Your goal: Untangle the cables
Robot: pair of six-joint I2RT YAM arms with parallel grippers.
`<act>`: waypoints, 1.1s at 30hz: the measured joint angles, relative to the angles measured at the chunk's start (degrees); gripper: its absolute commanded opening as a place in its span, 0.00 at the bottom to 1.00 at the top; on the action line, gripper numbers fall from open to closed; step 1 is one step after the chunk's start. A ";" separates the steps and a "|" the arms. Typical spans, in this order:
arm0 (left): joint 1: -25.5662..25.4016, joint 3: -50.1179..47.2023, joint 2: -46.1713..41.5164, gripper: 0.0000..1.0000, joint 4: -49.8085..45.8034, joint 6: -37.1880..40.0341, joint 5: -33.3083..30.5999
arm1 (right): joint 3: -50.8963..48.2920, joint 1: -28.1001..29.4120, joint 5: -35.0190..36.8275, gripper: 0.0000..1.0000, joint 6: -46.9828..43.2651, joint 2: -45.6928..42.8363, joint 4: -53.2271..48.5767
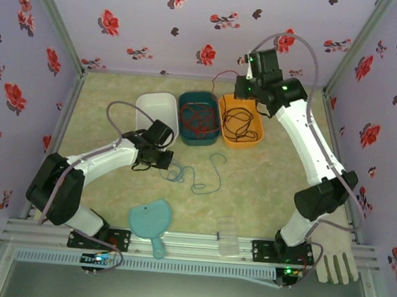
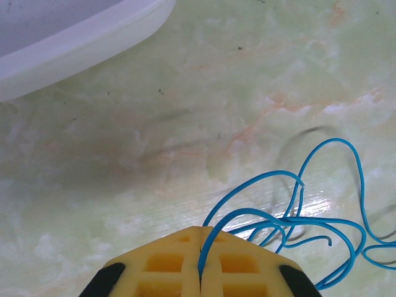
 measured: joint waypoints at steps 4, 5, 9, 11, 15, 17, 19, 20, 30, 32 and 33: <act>0.00 0.00 0.00 0.00 0.07 0.00 0.00 | 2.10 0.11 -2.14 0.00 0.24 3.89 0.50; 0.00 0.00 0.00 0.00 0.15 0.00 0.00 | 2.58 0.22 -2.54 0.00 0.28 4.74 0.68; 0.00 0.00 0.00 0.00 0.59 -0.02 0.02 | 5.22 0.85 -3.74 0.00 0.68 8.41 1.01; 0.00 0.00 0.00 0.00 0.85 -0.02 0.02 | 6.64 1.36 -3.78 0.00 0.68 10.27 1.07; 0.00 0.00 0.02 0.00 1.01 -0.02 0.04 | 9.86 2.58 -3.23 0.00 0.68 14.99 0.96; 0.00 0.00 0.02 0.00 1.16 -0.02 0.04 | 11.26 3.26 -2.45 0.00 0.76 17.68 0.92; 0.00 0.00 0.02 0.00 1.29 -0.02 0.07 | 12.83 4.00 -1.42 0.00 0.96 20.65 0.44; 0.00 0.00 0.04 0.00 1.29 -0.02 0.09 | 13.88 4.39 -0.74 0.00 1.14 22.47 0.02; 0.00 0.00 0.04 0.00 1.31 -0.07 0.52 | 16.55 6.51 1.62 0.00 3.54 33.44 -2.82; 0.00 0.00 0.04 0.00 1.31 -0.13 0.63 | 16.55 6.51 1.62 0.00 3.98 34.51 -3.45; 0.00 0.00 0.04 0.00 1.31 -0.20 0.66 | 16.55 6.51 1.62 0.00 4.20 35.01 -3.74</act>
